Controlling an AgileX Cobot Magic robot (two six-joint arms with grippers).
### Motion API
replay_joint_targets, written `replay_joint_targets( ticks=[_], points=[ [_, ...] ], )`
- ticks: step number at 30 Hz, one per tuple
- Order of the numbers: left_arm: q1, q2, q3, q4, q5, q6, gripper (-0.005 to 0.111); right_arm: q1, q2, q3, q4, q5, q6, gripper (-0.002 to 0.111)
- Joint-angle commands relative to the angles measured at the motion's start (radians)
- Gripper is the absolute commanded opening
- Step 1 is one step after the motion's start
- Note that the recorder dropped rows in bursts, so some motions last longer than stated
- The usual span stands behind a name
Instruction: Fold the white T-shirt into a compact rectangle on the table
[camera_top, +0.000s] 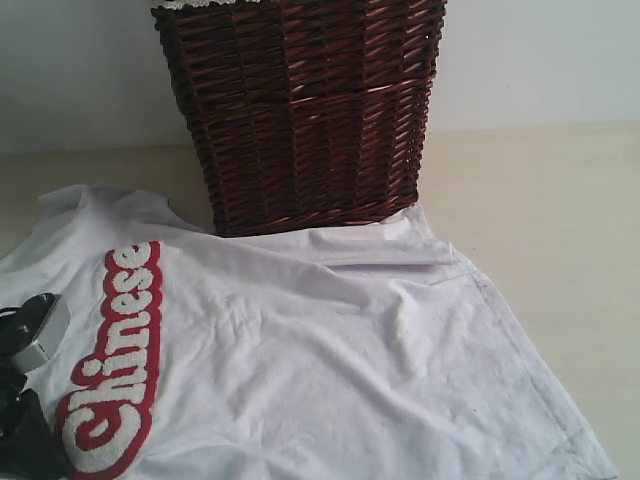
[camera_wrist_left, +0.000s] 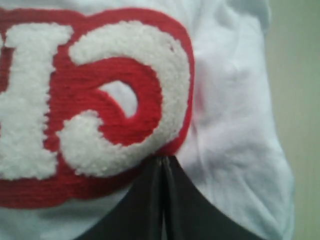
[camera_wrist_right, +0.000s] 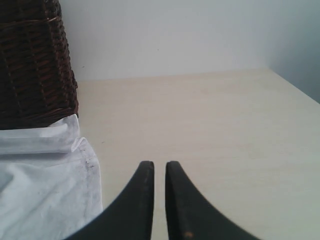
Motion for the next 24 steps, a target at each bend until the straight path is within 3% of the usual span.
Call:
replay_joint_targets(
  ticks=[1, 7, 15, 22, 24],
  points=[
    [-0.009, 0.030, 0.002, 0.087, 0.052, 0.003, 0.000, -0.006, -0.007, 0.005, -0.003, -0.013, -0.007, 0.011],
    [-0.009, 0.030, 0.002, 0.198, 0.322, -0.012, 0.000, -0.006, -0.007, 0.005, -0.003, -0.013, -0.007, 0.011],
    [-0.009, 0.015, 0.007, 0.093, 0.322, -0.040, 0.000, -0.006, -0.007, 0.005, -0.003, -0.013, -0.007, 0.011],
    [0.003, -0.064, -0.149, -0.079, 0.322, -0.105, 0.000, -0.006, -0.007, 0.005, -0.003, -0.013, -0.007, 0.011],
    [0.003, -0.050, -0.173, -0.112, 0.097, -0.049, 0.000, -0.006, -0.007, 0.005, -0.003, -0.013, -0.007, 0.011]
  ],
)
